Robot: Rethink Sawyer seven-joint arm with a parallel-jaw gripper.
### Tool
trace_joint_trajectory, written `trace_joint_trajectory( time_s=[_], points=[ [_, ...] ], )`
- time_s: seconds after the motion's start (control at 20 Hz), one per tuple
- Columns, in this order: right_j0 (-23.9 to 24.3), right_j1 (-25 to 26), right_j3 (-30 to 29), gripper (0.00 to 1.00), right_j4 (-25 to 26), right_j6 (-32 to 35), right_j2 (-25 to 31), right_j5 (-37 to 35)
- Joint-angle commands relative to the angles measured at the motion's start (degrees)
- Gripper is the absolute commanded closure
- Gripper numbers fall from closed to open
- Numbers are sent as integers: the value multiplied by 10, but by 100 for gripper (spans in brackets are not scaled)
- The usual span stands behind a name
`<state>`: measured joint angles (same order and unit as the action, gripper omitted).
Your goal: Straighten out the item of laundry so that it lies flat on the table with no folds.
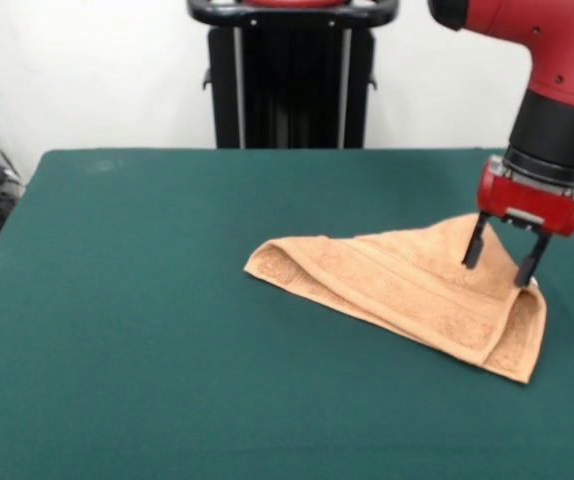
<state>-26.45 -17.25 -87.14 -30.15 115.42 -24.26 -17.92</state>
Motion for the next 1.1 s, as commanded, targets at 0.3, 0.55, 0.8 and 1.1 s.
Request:
trace_joint_trajectory(
  time_s=[0.3, 0.55, 0.8, 1.1],
  points=[
    [-6, 33, -18, 0, -11, 127, 68, 22],
    [18, 36, -32, 0, 0, 110, 95, 61],
    [4, 61, -9, 0, -11, 126, 80, 63],
    [-17, 86, 25, 0, -34, 148, 59, 43]
  ],
)
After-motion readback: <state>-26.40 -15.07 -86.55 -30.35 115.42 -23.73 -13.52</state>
